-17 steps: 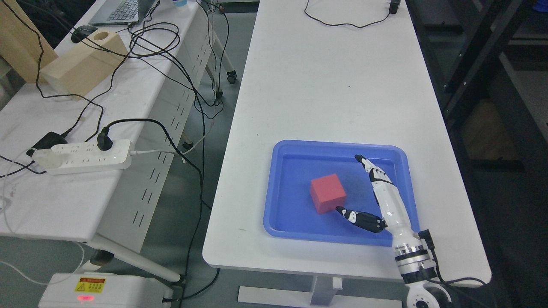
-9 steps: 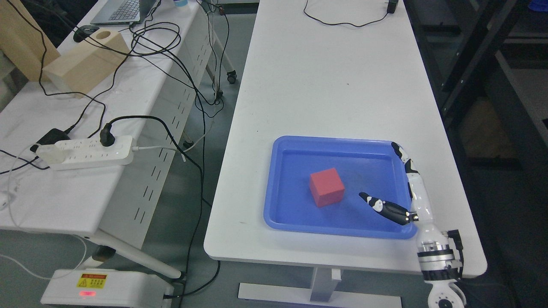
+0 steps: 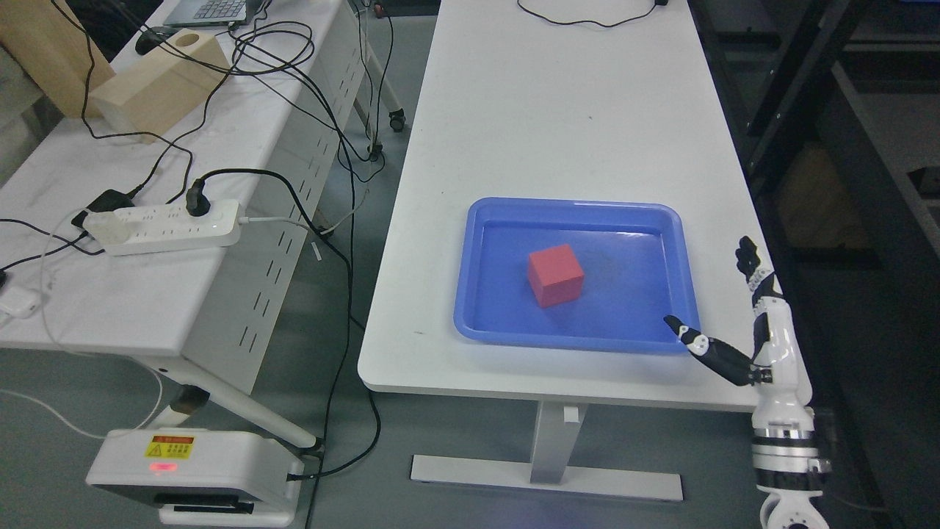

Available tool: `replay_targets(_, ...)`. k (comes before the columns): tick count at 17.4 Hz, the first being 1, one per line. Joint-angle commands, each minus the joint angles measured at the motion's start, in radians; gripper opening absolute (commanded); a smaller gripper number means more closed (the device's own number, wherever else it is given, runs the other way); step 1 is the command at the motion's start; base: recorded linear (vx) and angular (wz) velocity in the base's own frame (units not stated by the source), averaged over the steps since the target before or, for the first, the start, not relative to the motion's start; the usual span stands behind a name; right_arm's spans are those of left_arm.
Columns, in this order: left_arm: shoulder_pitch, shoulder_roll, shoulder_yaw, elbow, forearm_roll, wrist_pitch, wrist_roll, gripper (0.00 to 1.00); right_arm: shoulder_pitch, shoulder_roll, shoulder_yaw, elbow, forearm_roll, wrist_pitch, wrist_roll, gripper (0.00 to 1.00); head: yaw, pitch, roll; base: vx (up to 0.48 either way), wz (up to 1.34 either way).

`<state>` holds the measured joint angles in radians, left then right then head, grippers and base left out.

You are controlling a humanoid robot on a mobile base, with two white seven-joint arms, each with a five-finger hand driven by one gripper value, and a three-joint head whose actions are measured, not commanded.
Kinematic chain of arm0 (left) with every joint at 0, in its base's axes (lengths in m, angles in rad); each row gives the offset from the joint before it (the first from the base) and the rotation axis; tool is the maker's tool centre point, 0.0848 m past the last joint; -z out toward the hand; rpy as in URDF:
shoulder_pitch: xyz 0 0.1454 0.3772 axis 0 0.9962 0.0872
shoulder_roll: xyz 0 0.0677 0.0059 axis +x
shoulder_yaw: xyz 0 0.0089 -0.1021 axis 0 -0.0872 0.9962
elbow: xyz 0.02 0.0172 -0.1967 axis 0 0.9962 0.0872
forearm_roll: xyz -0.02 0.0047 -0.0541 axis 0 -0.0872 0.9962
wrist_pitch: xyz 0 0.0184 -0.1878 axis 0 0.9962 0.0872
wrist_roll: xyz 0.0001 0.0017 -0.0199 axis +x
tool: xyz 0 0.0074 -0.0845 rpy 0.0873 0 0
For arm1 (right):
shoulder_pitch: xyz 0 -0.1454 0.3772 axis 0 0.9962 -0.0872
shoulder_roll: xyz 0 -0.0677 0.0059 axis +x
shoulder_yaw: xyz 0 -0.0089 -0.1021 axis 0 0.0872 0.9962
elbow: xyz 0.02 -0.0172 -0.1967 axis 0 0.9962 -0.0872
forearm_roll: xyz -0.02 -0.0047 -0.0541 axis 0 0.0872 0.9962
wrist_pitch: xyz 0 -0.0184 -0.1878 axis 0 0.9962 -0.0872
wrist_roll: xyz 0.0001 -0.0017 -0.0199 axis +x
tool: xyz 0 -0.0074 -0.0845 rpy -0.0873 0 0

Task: Pick pink block from left shelf to tray

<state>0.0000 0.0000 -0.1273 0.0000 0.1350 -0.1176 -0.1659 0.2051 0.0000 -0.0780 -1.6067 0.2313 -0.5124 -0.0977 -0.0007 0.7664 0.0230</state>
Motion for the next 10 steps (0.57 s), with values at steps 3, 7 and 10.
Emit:
replay_targets(3, 0.020, 0.017, 0.000, -0.017, 0.000, 0.000, 0.000, 1.00, -0.012, -0.017, -0.052, -0.009, -0.282, 0.138, 0.025, 0.99, 0.0000, 0.000, 0.000, -0.211, -0.05)
replay_targets(7, 0.020, 0.017, 0.000, -0.017, 0.000, 0.000, 0.000, 1.00, 0.014, -0.018, -0.054, -0.006, -0.290, 0.264, 0.232, 1.00, 0.0000, 0.000, 0.000, -0.199, 0.00)
replay_targets(10, 0.020, 0.017, 0.000, -0.017, 0.000, 0.000, 0.000, 1.00, 0.010, -0.018, -0.054, -0.006, -0.290, 0.296, 0.309, 1.00, 0.0000, 0.000, 0.000, -0.184, -0.02)
